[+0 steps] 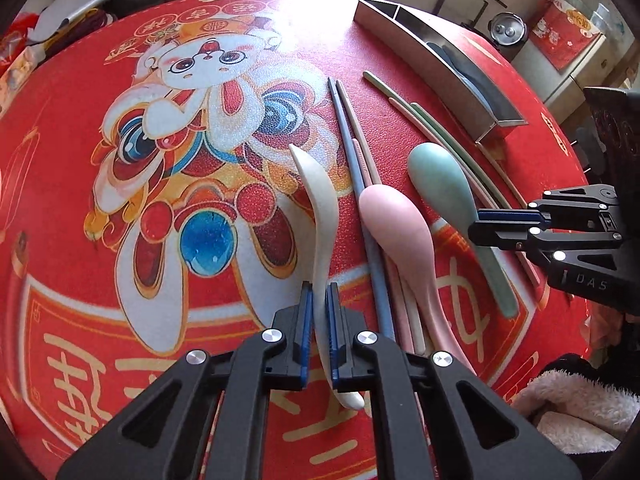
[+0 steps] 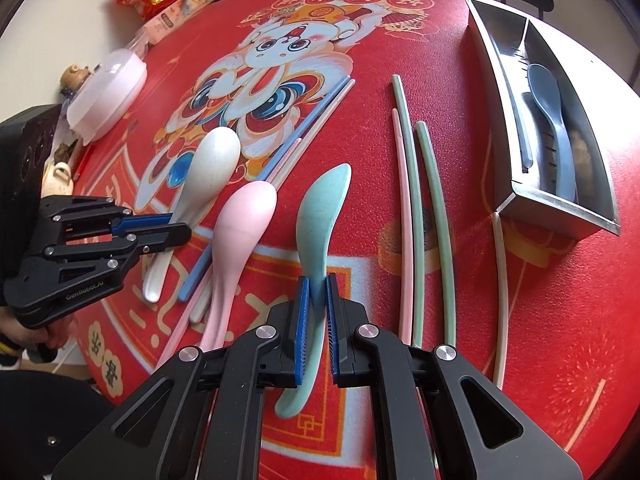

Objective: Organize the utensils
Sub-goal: 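Carry the teal spoon and cream-white spoon over the steel tray, then lower both spoons into the tray and open both grippers, then withdraw both grippers toward the pink spoon and chopsticks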

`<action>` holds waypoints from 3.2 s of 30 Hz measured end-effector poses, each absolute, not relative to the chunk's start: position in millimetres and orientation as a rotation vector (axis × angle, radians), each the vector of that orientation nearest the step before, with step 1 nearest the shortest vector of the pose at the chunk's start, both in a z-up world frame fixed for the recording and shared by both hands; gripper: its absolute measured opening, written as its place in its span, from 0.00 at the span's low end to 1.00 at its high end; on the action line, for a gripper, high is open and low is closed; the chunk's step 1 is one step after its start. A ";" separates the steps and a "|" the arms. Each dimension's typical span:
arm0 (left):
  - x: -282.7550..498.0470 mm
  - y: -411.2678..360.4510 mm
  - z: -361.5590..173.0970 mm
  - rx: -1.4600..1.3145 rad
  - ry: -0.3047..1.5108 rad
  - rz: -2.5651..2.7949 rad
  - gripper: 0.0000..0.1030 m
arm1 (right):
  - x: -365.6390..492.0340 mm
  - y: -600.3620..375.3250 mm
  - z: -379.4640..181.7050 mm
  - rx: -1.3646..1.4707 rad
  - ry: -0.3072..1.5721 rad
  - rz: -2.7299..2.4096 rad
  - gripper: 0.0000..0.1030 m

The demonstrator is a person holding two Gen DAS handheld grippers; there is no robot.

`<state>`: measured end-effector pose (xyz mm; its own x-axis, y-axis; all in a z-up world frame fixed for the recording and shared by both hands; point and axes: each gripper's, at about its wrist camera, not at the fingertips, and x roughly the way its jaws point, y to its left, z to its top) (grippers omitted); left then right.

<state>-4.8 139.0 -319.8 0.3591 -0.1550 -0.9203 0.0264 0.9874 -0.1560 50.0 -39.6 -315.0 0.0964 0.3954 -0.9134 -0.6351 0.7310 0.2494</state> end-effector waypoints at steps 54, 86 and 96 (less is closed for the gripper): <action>230.5 53.5 -261.4 -0.399 1.112 -0.270 0.06 | 228.9 -123.8 -270.6 -0.200 1.190 0.574 0.06; 207.2 118.1 -211.2 -0.262 1.013 -0.040 0.94 | 186.0 -139.8 -239.6 -0.015 1.117 0.495 0.60; 91.7 148.0 -245.2 -0.146 1.099 0.041 0.94 | 118.7 -133.2 -262.6 0.003 1.167 0.544 0.61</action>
